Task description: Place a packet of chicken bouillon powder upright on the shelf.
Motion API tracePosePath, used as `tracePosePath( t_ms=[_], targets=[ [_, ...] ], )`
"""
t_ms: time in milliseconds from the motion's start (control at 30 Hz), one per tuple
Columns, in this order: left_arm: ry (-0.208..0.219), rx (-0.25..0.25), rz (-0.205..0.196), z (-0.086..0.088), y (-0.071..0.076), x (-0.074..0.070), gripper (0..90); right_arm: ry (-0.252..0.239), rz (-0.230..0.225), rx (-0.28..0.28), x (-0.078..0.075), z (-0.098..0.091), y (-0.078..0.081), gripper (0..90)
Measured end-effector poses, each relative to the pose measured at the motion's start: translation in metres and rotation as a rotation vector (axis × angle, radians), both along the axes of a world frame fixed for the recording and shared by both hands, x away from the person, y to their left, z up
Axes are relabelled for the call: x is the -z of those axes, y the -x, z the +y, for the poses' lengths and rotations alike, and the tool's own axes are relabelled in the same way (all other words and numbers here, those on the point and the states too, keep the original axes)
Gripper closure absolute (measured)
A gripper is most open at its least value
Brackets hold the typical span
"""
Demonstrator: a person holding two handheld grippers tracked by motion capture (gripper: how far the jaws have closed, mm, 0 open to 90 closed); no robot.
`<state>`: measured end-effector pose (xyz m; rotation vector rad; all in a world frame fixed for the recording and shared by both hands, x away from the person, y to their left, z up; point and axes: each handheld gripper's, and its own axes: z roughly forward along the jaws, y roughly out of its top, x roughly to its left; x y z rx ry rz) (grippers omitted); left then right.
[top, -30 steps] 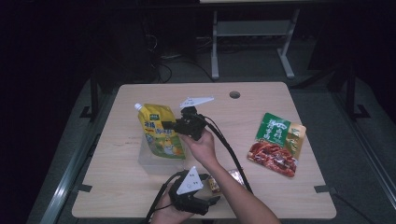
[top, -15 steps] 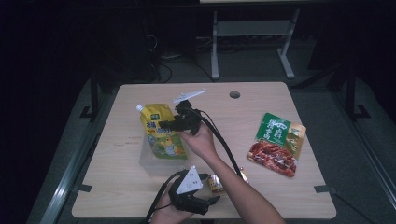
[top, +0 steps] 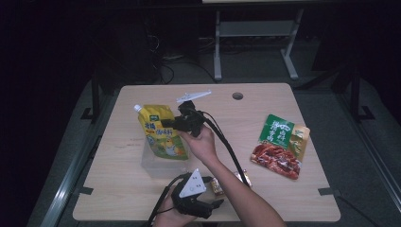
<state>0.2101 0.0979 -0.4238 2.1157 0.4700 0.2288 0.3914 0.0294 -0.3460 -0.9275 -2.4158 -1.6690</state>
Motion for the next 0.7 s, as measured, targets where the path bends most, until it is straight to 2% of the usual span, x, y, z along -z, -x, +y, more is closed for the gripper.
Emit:
tracePosePath(
  t_ms=[100, 233, 367, 700],
  targets=[
    [0.001, -0.001, 0.003, 0.000, 0.001, 0.000, 24.6, -0.024, 0.008, 0.017, 0.003, -0.002, 0.002, 89.8],
    [0.001, 0.000, 0.004, 0.000, 0.001, 0.000, 24.6, -0.036, -0.009, 0.033, 0.009, -0.005, 0.001, 89.8],
    [-0.001, -0.001, 0.003, 0.001, 0.001, 0.000, 24.6, -0.064, -0.002, 0.058, 0.019, -0.007, 0.002, 89.8],
    [0.004, -0.014, 0.006, 0.004, -0.001, 0.001, 24.5, -0.057, -0.048, 0.021, 0.028, -0.011, 0.001, 88.9]
  ],
)
